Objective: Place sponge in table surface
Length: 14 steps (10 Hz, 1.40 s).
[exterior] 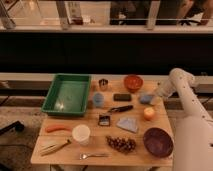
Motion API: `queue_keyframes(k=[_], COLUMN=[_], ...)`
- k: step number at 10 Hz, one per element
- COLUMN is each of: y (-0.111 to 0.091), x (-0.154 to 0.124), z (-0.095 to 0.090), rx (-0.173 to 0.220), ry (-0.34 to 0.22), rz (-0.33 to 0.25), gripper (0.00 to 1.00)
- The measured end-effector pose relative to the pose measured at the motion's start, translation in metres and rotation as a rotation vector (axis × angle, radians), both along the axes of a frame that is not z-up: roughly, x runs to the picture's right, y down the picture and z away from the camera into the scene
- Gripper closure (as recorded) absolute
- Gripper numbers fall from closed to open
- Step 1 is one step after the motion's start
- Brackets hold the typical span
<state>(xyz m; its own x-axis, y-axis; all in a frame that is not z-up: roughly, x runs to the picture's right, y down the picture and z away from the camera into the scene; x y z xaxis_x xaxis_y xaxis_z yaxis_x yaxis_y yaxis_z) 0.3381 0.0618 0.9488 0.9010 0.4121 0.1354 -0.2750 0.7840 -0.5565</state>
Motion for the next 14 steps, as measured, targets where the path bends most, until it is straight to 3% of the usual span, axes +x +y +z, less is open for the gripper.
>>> queue_keyframes(k=[8,14], y=[-0.022,-0.030], x=[0.006,0.004], z=[-0.042,-0.055], rx=[0.137,0.180], ry=[0.016,0.013], rz=[-0.026,-0.031], gripper=[0.58,0.58])
